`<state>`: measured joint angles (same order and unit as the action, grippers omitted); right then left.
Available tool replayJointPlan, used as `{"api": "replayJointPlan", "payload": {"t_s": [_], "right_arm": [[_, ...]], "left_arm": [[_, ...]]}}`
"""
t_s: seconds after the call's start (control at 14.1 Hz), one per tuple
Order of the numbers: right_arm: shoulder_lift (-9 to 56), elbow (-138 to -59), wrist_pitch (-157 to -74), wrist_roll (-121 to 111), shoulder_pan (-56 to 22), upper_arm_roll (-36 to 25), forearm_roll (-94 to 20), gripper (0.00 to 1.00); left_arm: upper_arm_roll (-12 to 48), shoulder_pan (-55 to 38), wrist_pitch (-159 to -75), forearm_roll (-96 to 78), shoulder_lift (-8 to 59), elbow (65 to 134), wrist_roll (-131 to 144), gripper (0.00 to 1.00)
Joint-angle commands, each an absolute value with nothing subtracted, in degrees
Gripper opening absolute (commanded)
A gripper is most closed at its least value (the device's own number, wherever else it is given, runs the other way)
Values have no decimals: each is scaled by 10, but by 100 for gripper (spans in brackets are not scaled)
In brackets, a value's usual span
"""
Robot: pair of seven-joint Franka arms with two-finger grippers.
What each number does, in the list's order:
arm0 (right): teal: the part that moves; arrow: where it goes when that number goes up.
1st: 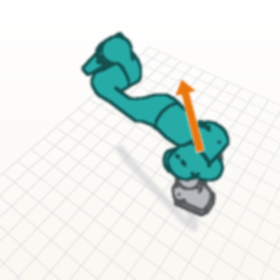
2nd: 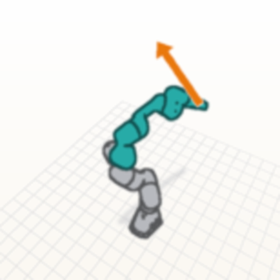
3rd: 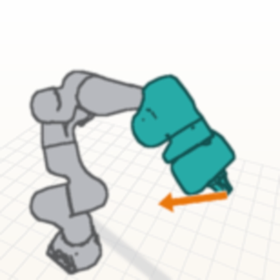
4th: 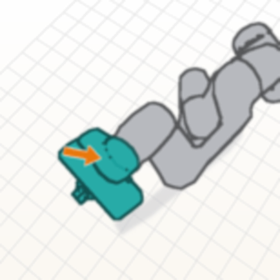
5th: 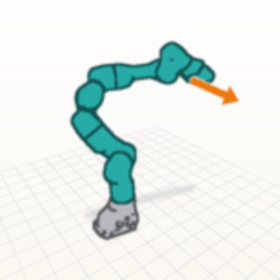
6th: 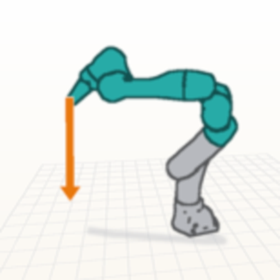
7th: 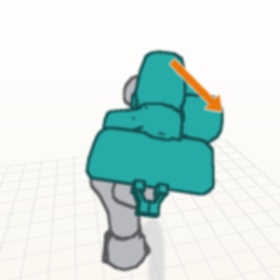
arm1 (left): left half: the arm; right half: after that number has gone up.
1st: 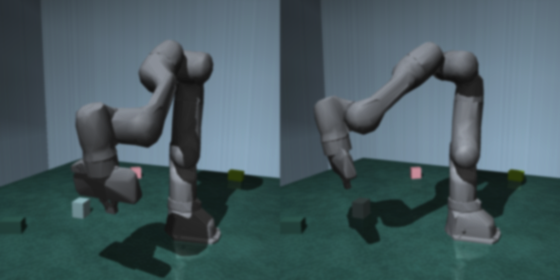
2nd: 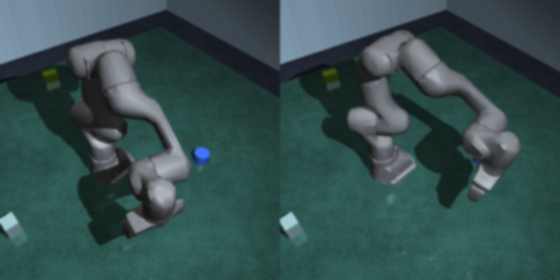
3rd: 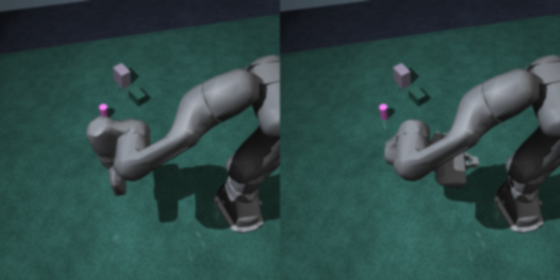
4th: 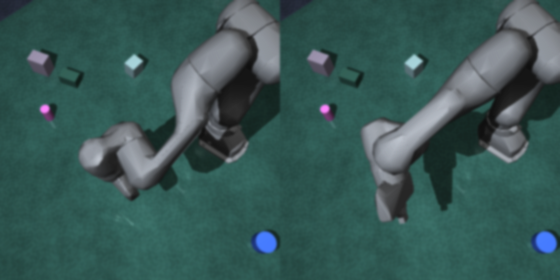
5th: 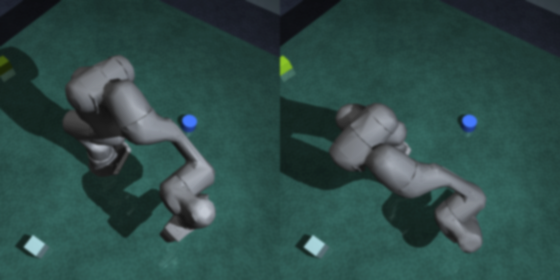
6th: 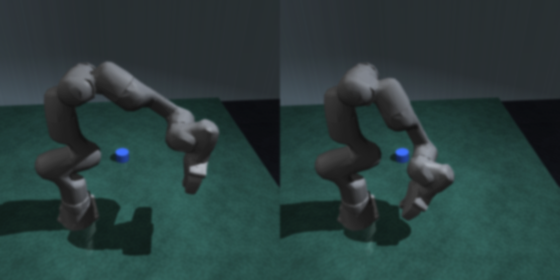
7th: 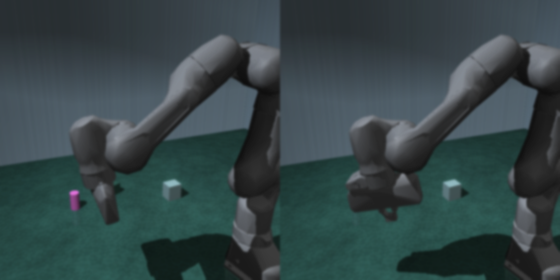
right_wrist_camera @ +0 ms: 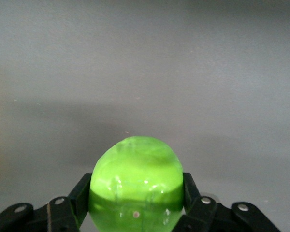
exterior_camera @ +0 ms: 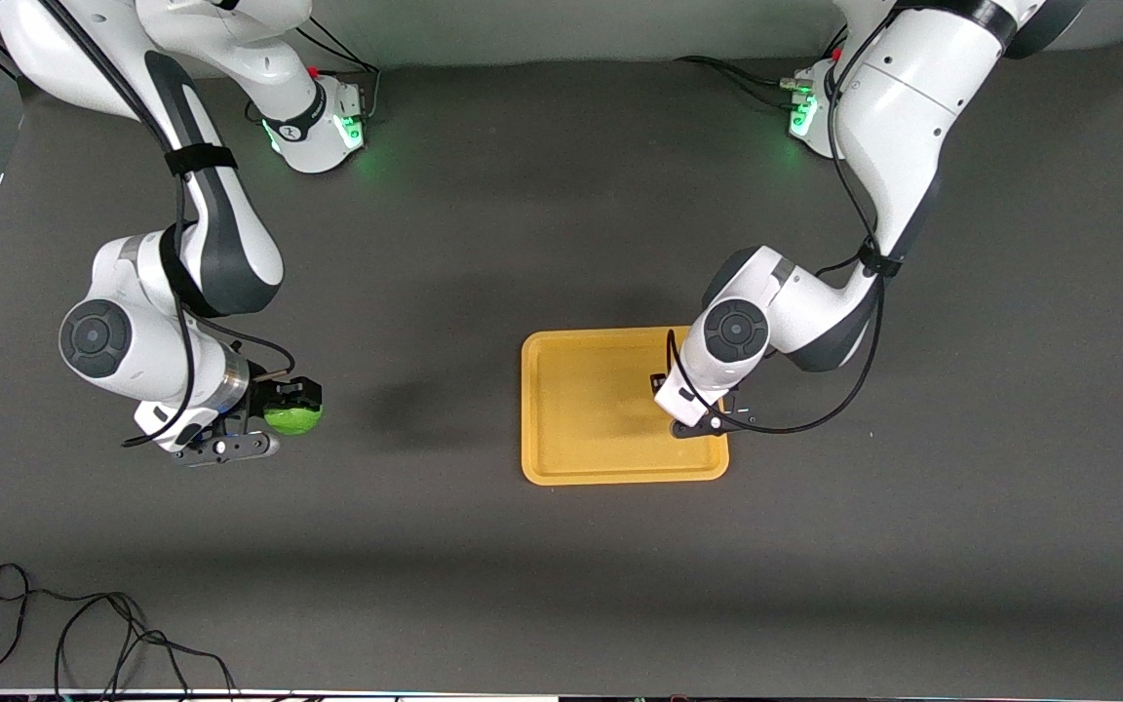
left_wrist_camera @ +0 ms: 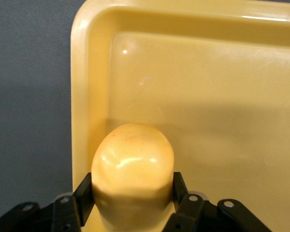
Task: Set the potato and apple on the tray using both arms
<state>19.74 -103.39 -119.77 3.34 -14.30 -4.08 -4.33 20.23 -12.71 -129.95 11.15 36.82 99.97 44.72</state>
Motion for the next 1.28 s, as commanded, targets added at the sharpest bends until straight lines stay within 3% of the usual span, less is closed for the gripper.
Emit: {"api": "replayJointPlan", "payload": {"t_s": [0.0, 0.28, 0.71, 1.21], "right_arm": [[206, -1003, -1180, 78, -180, -45, -50, 39], [224, -979, -1180, 108, -199, -41, -59, 40], [283, -888, -1182, 174, -261, -40, -121, 40], [446, -680, -1187, 284, -375, -40, -139, 40]], "left_arm": [[193, -141, -1296, 124, 374, 985, 459, 98], [193, -134, -1287, 136, 366, 985, 457, 100], [197, -55, -1163, 127, 240, 986, 369, 100], [193, 102, -1023, 58, 78, 993, 102, 100]]}}
